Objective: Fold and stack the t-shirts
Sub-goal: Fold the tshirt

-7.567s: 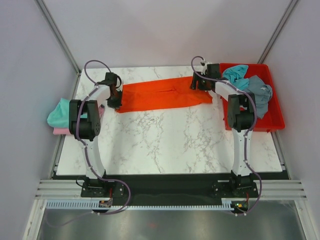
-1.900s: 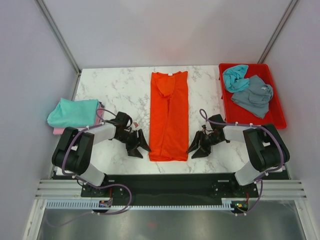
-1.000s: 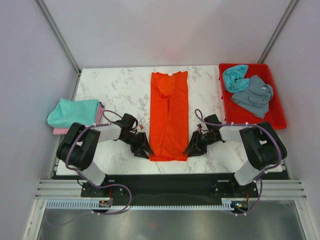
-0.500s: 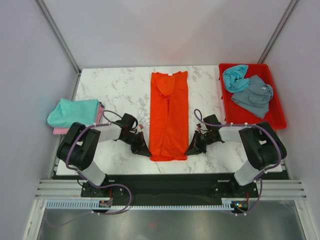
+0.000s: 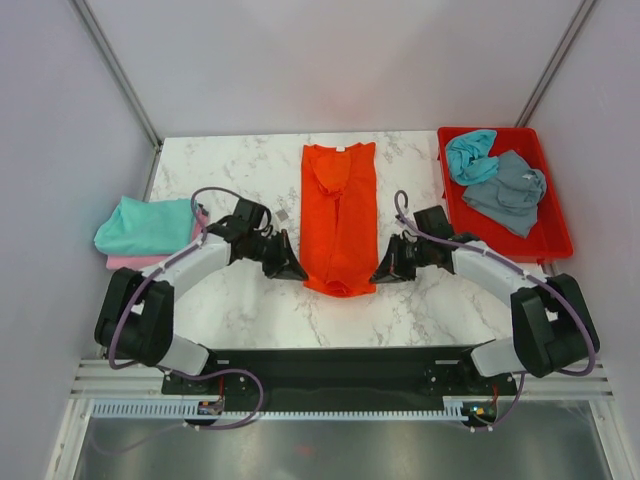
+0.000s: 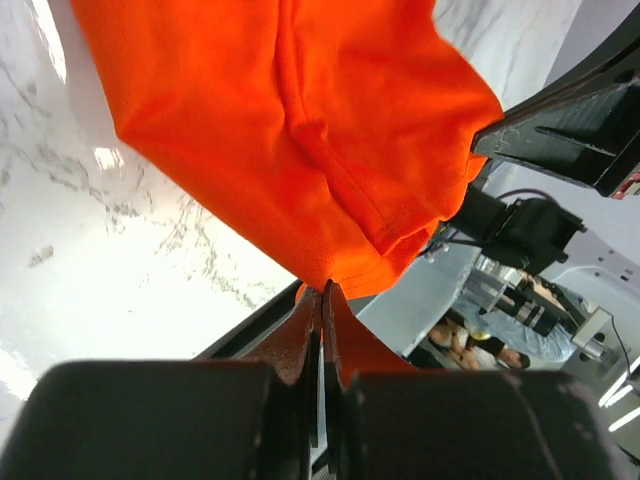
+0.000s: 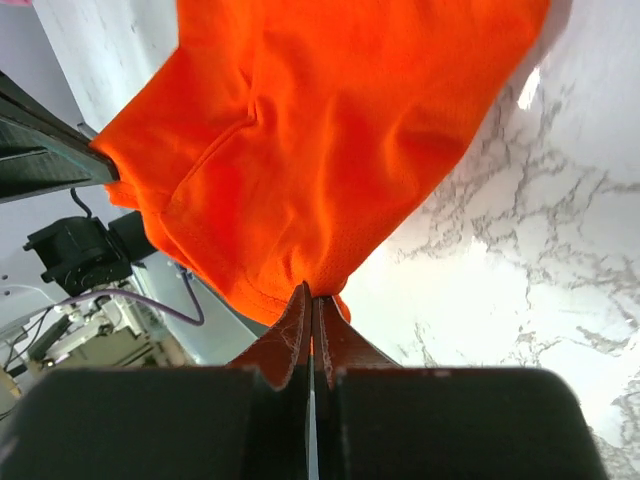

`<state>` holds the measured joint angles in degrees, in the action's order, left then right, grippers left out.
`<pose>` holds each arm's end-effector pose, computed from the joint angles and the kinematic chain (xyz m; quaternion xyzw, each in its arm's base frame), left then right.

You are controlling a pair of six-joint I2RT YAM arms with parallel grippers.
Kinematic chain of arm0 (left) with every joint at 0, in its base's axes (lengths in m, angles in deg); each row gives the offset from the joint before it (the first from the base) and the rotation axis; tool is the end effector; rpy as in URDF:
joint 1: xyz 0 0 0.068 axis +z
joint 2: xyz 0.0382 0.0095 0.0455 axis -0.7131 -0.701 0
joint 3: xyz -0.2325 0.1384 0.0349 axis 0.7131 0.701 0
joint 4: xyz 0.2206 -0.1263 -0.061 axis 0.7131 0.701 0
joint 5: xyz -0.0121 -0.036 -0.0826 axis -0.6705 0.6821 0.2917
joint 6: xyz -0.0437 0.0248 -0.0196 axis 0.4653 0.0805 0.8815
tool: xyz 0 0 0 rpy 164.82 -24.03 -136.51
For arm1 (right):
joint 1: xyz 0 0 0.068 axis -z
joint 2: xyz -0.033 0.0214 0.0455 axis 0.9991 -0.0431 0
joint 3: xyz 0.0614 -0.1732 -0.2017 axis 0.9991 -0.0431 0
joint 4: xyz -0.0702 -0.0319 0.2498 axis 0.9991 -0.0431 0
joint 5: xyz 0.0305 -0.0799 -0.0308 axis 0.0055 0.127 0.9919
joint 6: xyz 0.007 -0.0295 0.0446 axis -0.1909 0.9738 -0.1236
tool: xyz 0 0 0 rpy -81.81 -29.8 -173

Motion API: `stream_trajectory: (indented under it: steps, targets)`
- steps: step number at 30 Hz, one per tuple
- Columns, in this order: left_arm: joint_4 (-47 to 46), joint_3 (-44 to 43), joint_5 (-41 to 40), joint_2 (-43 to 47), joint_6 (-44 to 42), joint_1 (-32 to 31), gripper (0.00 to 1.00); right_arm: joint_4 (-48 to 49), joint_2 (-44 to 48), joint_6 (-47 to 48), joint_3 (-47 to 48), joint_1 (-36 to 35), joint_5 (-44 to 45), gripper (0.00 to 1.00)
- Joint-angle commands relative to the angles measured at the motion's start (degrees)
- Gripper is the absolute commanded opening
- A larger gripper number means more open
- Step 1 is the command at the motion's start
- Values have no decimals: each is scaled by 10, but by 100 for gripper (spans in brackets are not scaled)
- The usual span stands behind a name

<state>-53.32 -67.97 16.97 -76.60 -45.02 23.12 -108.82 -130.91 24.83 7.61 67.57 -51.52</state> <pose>0.2441 -0.1250 0.1894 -0.0374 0.9157 -0.3989 0.0311 0.2359 0.1089 0.1786 0.0487 0.9146 0.3952 0.0697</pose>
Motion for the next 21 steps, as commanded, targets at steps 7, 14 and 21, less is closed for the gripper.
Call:
stream_trajectory:
  steps: [7,14,21]
  targets:
    - [34,-122,-25,-24,-53,43,2,-21,-40,50,149,36,37,0]
    - [37,-262,-83,-134,-118,47,2,6,-140,75,252,52,60,0]
    - [50,-401,-119,-248,-149,58,2,12,-245,105,354,60,77,0]
